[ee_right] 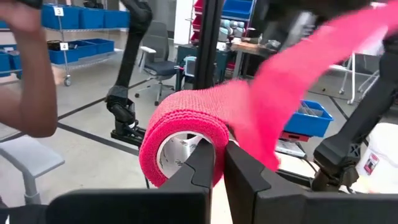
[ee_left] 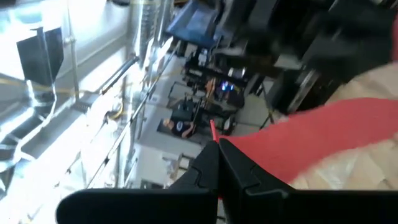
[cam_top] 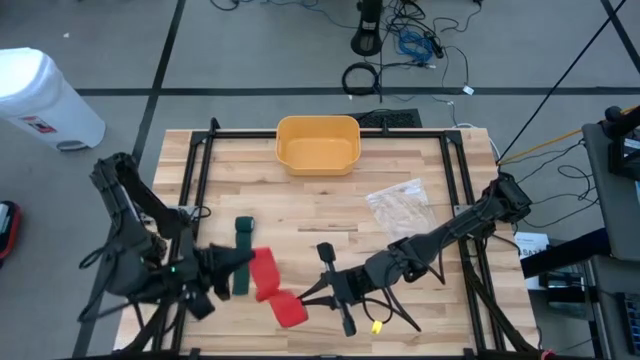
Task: Roll bandage
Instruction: Roll the red bandage
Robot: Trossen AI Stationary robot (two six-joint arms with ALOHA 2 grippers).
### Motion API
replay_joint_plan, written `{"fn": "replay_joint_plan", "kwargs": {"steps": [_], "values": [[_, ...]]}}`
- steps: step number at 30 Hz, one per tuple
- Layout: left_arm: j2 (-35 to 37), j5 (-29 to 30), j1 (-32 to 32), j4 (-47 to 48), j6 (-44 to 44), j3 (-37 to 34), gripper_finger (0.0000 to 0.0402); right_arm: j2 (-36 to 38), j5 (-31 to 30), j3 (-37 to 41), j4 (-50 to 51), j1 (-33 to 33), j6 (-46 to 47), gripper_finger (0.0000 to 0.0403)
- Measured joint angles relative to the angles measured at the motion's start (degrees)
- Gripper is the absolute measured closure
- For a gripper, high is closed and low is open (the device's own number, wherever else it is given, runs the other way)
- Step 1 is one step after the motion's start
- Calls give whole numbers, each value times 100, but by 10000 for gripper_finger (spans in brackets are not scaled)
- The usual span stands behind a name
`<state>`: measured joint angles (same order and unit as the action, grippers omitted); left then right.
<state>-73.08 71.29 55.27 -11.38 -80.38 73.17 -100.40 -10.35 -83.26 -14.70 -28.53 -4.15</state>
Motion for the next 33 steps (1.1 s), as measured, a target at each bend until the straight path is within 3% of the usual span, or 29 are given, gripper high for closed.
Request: {"fn": "replay_joint_plan", "kwargs": {"steps": [12, 30, 33], "values": [[160, 290, -661, 1081, 946, -9, 395, 0, 2, 0, -46, -84, -124, 387], [170, 546, -1494, 1039, 964, -12, 393, 0, 32, -1, -98, -91, -124, 387], [170, 545, -1626, 1036, 964, -12, 393, 0, 265, 0, -125, -88, -131, 387]]}}
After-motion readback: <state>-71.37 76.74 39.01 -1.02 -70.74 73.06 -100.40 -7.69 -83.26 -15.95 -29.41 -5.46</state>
